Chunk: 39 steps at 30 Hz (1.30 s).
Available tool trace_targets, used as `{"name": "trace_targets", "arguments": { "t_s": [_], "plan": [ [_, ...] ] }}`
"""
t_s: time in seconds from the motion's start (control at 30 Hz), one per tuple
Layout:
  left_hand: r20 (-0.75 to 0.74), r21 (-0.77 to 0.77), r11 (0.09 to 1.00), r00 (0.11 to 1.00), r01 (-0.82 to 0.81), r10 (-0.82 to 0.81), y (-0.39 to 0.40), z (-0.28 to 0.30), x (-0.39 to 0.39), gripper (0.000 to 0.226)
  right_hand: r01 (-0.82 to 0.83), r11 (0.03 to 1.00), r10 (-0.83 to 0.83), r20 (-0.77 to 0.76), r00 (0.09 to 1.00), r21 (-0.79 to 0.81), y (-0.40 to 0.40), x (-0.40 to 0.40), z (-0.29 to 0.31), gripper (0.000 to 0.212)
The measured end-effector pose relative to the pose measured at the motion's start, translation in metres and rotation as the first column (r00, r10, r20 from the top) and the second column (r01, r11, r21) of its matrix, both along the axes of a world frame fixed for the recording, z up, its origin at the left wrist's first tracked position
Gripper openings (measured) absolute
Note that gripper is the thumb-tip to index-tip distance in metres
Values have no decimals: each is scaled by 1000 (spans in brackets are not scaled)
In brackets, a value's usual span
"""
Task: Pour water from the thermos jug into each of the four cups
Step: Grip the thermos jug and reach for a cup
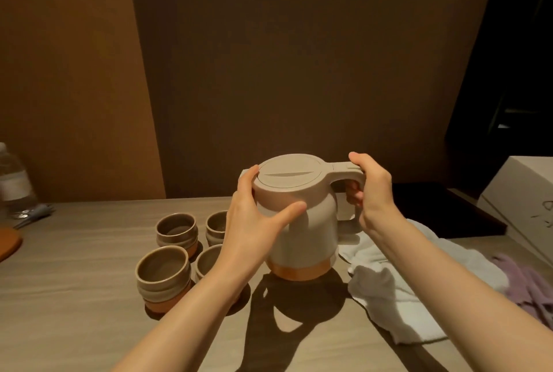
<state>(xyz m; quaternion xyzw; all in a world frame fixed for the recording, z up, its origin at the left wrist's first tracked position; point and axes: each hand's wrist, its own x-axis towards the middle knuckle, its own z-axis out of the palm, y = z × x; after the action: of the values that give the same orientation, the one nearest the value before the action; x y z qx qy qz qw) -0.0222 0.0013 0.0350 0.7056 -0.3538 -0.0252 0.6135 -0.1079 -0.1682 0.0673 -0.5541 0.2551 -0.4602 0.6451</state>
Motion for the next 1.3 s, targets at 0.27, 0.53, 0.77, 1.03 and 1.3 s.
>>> {"name": "trace_targets", "arguments": {
  "t_s": [0.27,0.53,0.77,1.03,1.3],
  "plan": [
    [61,62,997,997,38,-42,49,-8,-1,91,39,999,-41,-57,998,-19,26,-18,7,34],
    [38,135,948,958,-288,286,85,-81,21,52,2,1000,-1,-35,999,2,40,-26,-8,40],
    [134,149,878,889,-455,438,86,-128,3,55,14,1000,-14,-37,999,7,41,-34,-16,38],
    [-68,220,887,901,-405,428,63,-147,8,89,45,999,-45,-51,998,6,33,-44,-25,38],
    [-137,95,873,862,-478,487,30,-150,6,103,42,999,-42,-38,998,15,28,-50,-32,46]
  ]
}}
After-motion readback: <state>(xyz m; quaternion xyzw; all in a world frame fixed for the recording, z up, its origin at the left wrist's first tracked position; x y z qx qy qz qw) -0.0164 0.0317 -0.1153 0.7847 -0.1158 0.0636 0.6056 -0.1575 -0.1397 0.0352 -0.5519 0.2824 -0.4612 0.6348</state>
